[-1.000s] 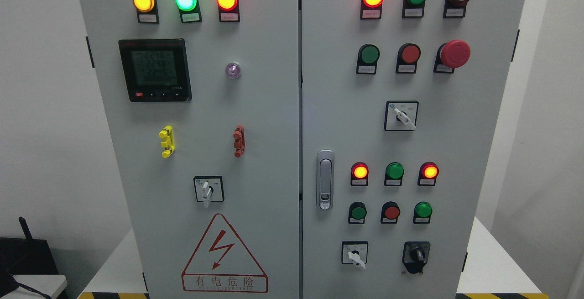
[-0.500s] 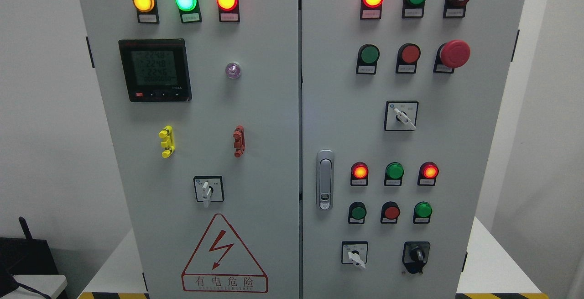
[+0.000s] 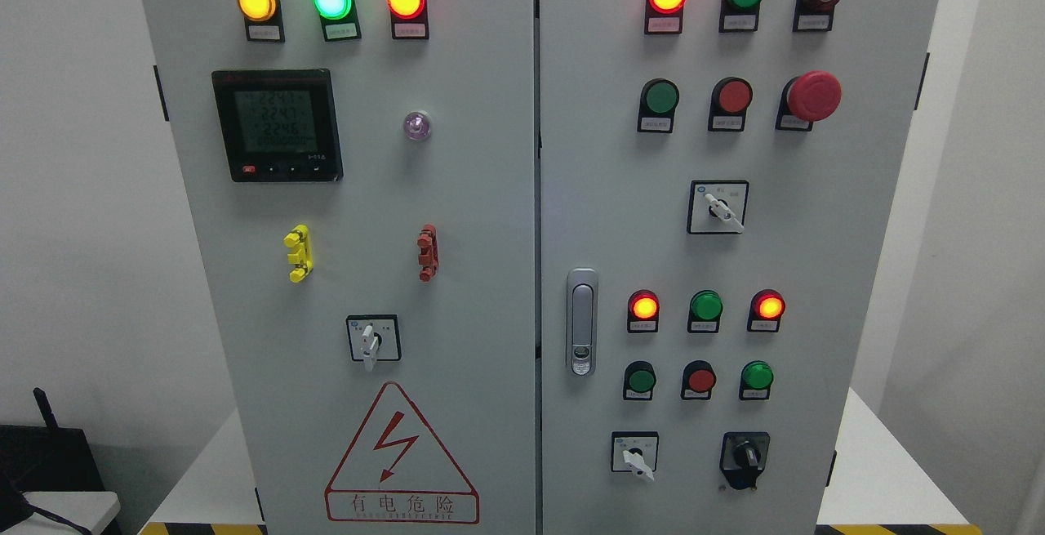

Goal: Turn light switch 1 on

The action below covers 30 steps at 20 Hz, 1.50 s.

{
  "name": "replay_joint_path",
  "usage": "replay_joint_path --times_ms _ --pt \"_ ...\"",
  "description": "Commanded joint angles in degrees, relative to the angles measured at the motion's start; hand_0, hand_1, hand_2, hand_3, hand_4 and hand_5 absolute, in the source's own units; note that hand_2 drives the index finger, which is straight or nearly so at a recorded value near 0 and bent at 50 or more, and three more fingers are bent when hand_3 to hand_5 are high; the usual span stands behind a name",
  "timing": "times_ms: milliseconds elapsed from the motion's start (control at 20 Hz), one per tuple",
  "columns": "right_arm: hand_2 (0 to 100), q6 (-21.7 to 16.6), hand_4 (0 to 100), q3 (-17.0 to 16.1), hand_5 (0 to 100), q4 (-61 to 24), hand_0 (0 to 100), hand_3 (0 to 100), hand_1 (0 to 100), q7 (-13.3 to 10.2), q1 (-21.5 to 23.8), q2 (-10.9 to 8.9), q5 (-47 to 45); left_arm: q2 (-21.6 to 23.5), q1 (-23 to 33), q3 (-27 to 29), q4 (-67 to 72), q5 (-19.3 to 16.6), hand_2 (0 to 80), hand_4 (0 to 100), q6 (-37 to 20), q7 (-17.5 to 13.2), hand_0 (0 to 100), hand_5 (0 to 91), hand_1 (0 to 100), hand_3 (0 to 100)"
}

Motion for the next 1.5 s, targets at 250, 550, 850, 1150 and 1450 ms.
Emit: replay_joint_path --times_ms 250,550,850,1150,1450 --pt "0 0.04 0 0.0 0 0.0 12 0 39 0.04 0.0 0.0 -1.05 -0.53 1.81 18.5 -35.45 1.46 5.4 40 -0.51 -2.6 56 11.0 0 31" --pt "0 0.04 0 0.0 0 0.0 12 0 39 0.04 0.0 0.0 -1.05 -0.53 1.72 18.41 -54.53 1.38 11.5 51 0.19 -3.48 57 16.0 0 43" --pt "0 0.04 0 0.0 0 0.0 12 0 39 0.04 0.0 0.0 -1.05 -0.71 0.94 17.97 -70.71 1.11 20.6 63 0.37 -7.51 59 33.2 0 53" --pt "0 0.04 0 0.0 0 0.0 12 0 39 0.04 0.0 0.0 -1.05 -0.88 -2.75 16.48 -79.51 0.76 30.4 71 0.1 -12.09 48 52.2 0 54" --pt "0 0.04 0 0.0 0 0.0 12 0 39 0.04 0.0 0.0 -0.97 -1.94 -8.12 11.84 -81.01 0.67 36.6 76 -0.43 -15.88 28 72.3 0 62"
